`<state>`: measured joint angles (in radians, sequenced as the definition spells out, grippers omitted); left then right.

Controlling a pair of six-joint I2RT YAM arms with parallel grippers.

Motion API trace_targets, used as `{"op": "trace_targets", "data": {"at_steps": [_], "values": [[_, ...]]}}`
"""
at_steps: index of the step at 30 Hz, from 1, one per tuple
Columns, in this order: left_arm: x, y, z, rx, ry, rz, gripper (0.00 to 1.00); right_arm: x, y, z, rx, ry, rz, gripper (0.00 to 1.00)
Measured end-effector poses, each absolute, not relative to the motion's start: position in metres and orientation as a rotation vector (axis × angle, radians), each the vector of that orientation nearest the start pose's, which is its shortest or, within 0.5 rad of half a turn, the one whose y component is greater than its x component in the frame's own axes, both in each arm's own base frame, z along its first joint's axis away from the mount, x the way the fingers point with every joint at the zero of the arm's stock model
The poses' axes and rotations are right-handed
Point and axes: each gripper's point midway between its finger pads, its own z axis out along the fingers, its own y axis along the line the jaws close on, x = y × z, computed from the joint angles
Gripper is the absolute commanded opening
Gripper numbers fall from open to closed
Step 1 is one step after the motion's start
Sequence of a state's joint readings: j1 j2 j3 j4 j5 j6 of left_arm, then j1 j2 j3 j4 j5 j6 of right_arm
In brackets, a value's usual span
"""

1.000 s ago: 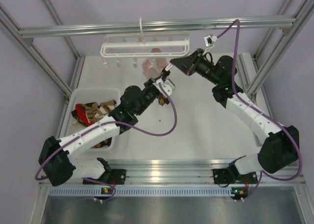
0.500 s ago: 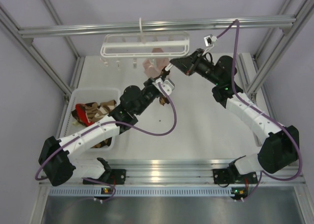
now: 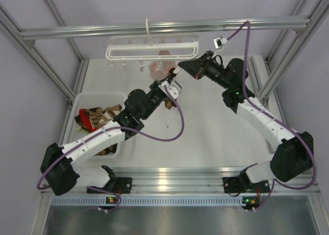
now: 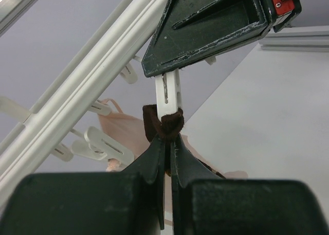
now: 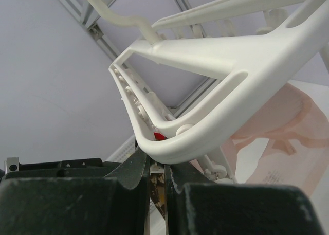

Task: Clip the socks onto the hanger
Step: Clamp the sock onto the hanger.

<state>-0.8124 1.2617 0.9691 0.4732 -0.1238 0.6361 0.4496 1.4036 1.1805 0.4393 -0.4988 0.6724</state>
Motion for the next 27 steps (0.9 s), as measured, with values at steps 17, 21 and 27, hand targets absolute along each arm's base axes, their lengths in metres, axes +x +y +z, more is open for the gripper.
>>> {"op": "trace_targets", "data": {"at_steps": [17,21,27], "values": [[0.344,-0.295,0.369,0.840,1.099,-0.065,0.00,0.360,0.288,0.396,-0.302,1.461,1.215,0.00],[0.347,-0.297,0.368,0.843,1.108,-0.065,0.00,0.363,0.287,0.395,-0.314,1.454,1.185,0.00],[0.349,-0.298,0.370,0.837,1.129,-0.079,0.00,0.365,0.286,0.398,-0.333,1.447,1.143,0.00]]}}
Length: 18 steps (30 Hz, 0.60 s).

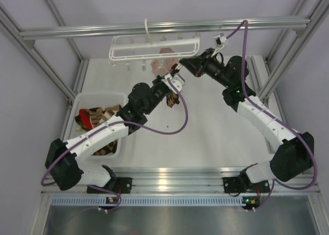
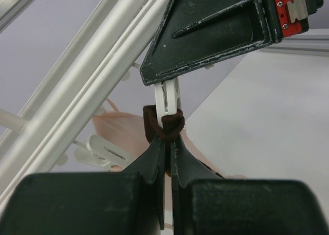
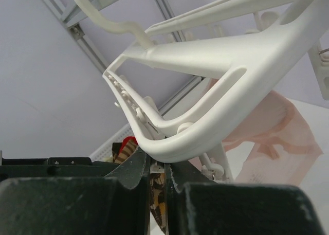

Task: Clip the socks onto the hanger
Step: Clamp the sock onto the hanger.

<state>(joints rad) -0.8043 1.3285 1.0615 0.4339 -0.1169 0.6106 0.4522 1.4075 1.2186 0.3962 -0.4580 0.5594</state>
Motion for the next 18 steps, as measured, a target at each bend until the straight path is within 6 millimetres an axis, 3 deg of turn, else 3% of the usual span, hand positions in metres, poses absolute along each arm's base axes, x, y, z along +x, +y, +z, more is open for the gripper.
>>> {"op": "trace_targets", "data": {"at_steps": [11,18], "values": [[0.349,-0.301,0.370,0.853,1.152,-0.108,0.00,0.369,0.285,0.396,-0.343,1.447,1.088,0.00],[0.349,-0.312,0.391,0.836,1.114,-0.140,0.00,0.366,0.290,0.396,-0.361,1.441,1.080,0.00]]}}
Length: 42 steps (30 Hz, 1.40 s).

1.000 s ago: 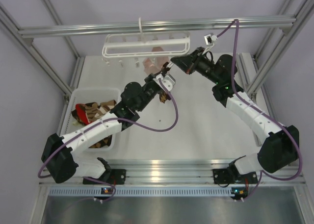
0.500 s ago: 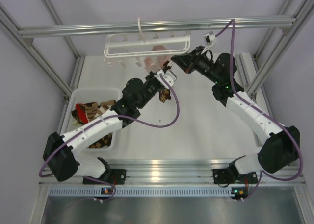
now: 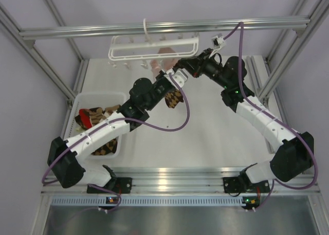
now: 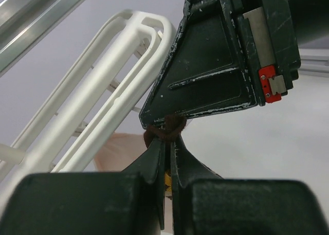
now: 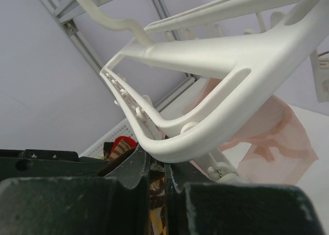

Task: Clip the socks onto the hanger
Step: Clamp the sock onto the hanger.

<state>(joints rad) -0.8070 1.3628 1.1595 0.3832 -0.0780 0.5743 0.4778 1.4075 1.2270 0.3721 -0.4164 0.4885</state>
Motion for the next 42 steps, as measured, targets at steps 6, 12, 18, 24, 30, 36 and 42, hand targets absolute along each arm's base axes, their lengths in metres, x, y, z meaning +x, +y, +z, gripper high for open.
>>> {"op": "trace_targets", "data": {"at_steps": [6,12,18,24,30,36,42], "values": [[0.349,-0.314,0.393,0.839,1.107,-0.145,0.00,0.366,0.290,0.396,-0.362,1.440,1.081,0.10],[0.349,-0.314,0.391,0.842,1.111,-0.145,0.00,0.365,0.291,0.392,-0.361,1.459,1.085,0.33],[0.349,-0.314,0.387,0.851,1.123,-0.142,0.00,0.368,0.289,0.387,-0.341,1.484,1.083,0.46],[0.348,-0.312,0.386,0.854,1.124,-0.139,0.00,0.368,0.289,0.387,-0.320,1.497,1.105,0.55],[0.345,-0.308,0.383,0.853,1.142,-0.139,0.00,0.360,0.292,0.385,-0.335,1.510,1.158,0.54],[0.336,-0.299,0.371,0.849,1.210,-0.159,0.00,0.332,0.292,0.373,-0.401,1.531,1.261,0.55],[0.335,-0.283,0.374,0.793,1.244,-0.145,0.00,0.284,0.292,0.364,-0.548,1.546,1.372,0.58]]}}
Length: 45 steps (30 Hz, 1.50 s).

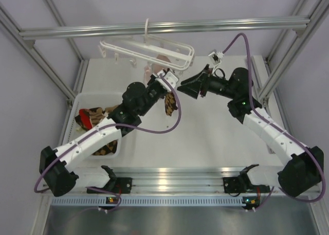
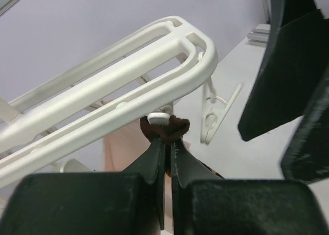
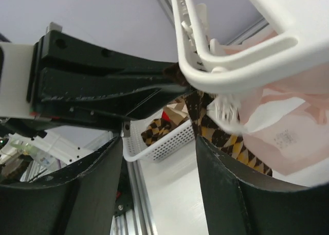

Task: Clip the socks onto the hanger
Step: Clamp the sock onto the hanger.

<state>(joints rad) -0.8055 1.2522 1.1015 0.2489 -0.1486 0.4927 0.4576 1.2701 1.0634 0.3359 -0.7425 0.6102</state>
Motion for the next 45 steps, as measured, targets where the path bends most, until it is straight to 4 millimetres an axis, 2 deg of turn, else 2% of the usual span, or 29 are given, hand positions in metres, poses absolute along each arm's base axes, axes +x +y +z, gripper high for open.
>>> {"op": "trace_targets", "data": {"at_steps": [6,10,14,23,35,45], "values": [[0.327,-0.269,0.373,0.764,1.279,-0.158,0.00,0.265,0.266,0.365,-0.553,1.553,1.321,0.58],[0.320,-0.260,0.371,0.757,1.289,-0.170,0.00,0.273,0.237,0.370,-0.482,1.551,1.242,0.59],[0.311,-0.254,0.365,0.763,1.300,-0.192,0.00,0.281,0.229,0.371,-0.448,1.549,1.204,0.59],[0.300,-0.254,0.350,0.821,1.337,-0.233,0.00,0.306,0.246,0.366,-0.430,1.565,1.253,0.61],[0.289,-0.257,0.345,0.872,1.340,-0.287,0.00,0.299,0.287,0.387,-0.531,1.479,1.344,0.60],[0.285,-0.259,0.346,0.888,1.345,-0.312,0.03,0.294,0.309,0.381,-0.601,1.483,1.341,0.57]]}}
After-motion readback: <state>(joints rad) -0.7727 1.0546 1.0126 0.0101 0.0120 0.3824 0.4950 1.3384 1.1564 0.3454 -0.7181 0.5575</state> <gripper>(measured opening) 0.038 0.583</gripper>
